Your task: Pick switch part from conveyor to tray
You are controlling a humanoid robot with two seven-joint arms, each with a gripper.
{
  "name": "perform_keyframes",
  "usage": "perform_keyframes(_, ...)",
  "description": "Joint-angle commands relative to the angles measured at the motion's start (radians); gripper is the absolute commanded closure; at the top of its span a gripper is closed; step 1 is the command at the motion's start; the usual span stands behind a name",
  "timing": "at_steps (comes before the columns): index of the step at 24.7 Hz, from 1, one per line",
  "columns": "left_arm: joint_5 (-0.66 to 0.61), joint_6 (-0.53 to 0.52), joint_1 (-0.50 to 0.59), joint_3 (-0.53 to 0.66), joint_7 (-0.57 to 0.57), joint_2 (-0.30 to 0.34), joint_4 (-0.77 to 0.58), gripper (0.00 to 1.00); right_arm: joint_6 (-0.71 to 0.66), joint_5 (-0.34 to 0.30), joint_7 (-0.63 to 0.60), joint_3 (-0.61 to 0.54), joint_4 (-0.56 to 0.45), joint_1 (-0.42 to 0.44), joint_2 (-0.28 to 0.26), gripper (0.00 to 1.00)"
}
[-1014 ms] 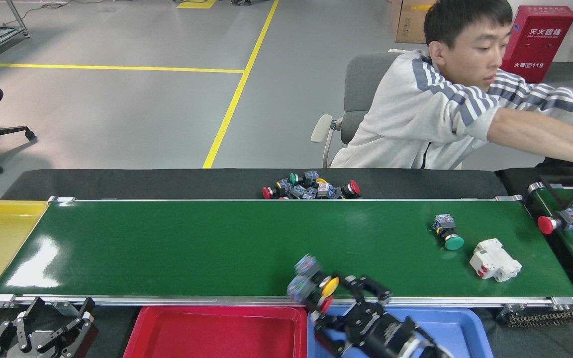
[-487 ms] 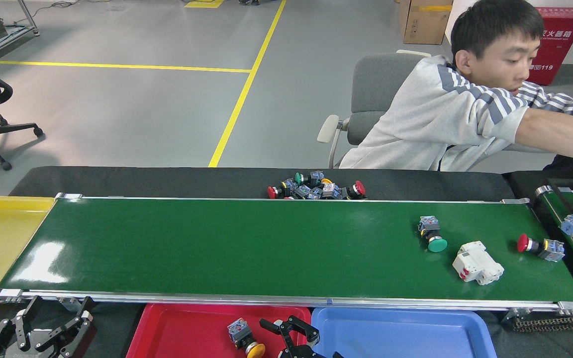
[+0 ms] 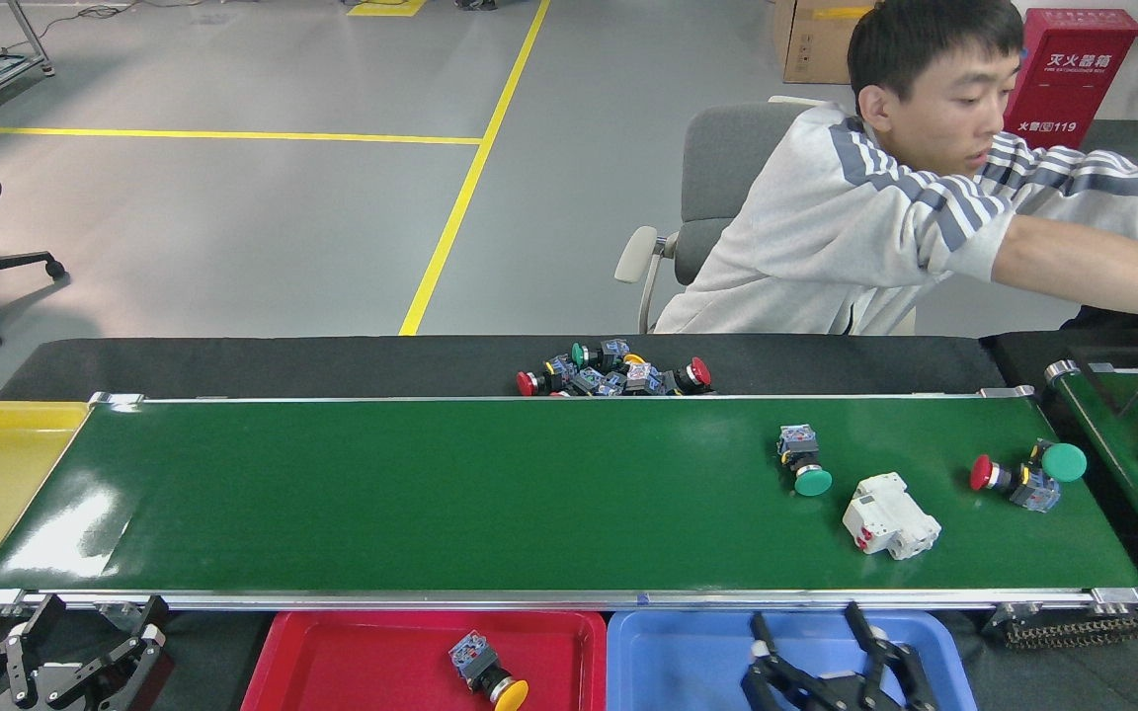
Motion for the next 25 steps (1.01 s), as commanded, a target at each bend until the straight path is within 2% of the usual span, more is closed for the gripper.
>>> perform_keyframes(1, 0.001, -0.002, -0.004, 0.008, 0.001, 0.014, -0.013, 0.0, 0.056, -0.003, -0.029, -0.019, -0.004, -0.014, 0.002, 0.02)
perform_keyframes(3, -0.001, -0.002, -0.002, 0.005, 0.001, 0.012, -0.011, 0.0, 0.046, -0.001, -0.001, -0.02, 0.021, -0.056, -0.03, 0.01)
perform_keyframes(4, -0.001, -0.002, -0.002, 0.005, 0.001, 0.012, -0.011, 0.0, 0.016, -0.003, 0.046, -0.02, 0.041, -0.08, -0.068, 0.01)
perform_keyframes(6, -0.001, -0.002, -0.005, 0.005, 0.001, 0.012, -0.01, 0.0, -0.04, -0.003, 0.101, -0.02, 0.059, -0.114, -0.091, 0.01)
perform_keyframes(10, -0.001, -0.005, -0.008, -0.002, 0.003, 0.014, -0.007, 0.0, -0.195, -0.035, 0.164, -0.02, 0.099, -0.179, -0.094, 0.01)
perform_keyframes(15, -0.002, -0.005, -0.014, -0.002, 0.001, 0.014, -0.002, 0.0, -0.255, -0.035, 0.219, -0.019, 0.15, -0.225, -0.1, 0.01)
perform_keyframes(21, -0.004, -0.005, -0.027, -0.004, 0.001, 0.014, 0.0, 0.0, -0.26, -0.035, 0.226, -0.016, 0.184, -0.274, -0.128, 0.01)
perform_keyframes(25, -0.004, -0.004, -0.03, -0.002, 0.001, 0.014, 0.0, 0.0, -0.26, -0.033, 0.232, 0.012, 0.213, -0.317, -0.125, 0.01)
